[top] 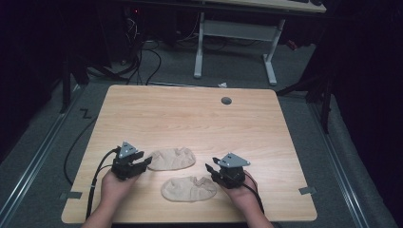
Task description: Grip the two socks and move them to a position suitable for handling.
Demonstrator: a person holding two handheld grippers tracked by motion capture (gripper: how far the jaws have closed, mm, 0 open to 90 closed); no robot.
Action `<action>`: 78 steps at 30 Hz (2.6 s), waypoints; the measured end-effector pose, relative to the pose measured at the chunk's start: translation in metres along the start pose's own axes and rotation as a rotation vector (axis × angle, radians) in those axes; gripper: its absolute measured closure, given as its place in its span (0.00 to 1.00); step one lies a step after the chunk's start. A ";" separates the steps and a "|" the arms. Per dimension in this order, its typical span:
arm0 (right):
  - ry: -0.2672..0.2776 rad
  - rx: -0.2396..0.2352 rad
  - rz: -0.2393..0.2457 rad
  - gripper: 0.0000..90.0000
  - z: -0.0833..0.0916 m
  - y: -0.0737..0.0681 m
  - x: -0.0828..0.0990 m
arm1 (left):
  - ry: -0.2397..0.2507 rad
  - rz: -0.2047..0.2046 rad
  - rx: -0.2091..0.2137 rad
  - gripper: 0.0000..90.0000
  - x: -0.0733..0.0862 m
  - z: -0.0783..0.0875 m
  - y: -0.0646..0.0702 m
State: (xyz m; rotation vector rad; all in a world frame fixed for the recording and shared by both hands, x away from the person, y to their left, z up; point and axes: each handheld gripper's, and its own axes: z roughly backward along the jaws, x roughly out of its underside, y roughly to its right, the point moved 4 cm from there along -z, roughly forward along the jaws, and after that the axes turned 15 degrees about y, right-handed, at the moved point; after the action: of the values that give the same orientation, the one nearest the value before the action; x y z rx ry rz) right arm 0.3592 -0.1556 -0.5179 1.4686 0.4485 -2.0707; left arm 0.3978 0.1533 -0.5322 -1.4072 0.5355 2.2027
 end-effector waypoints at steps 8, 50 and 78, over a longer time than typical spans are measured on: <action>-0.054 -0.025 -0.066 0.67 -0.039 0.009 -0.006 | 0.006 0.008 -0.010 0.62 -0.001 0.001 -0.002; -0.171 -0.078 0.005 0.96 -0.089 -0.010 0.002 | -0.027 0.009 -0.017 0.96 0.008 -0.013 -0.003; 0.021 -0.048 0.005 0.96 -0.007 -0.005 -0.011 | 0.046 -0.074 0.074 0.96 -0.012 -0.003 0.042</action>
State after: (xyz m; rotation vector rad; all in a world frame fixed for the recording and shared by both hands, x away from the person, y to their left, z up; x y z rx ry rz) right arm 0.3636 -0.1448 -0.5105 1.4630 0.4989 -2.0284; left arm 0.3805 0.1150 -0.5192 -1.4187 0.5664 2.0760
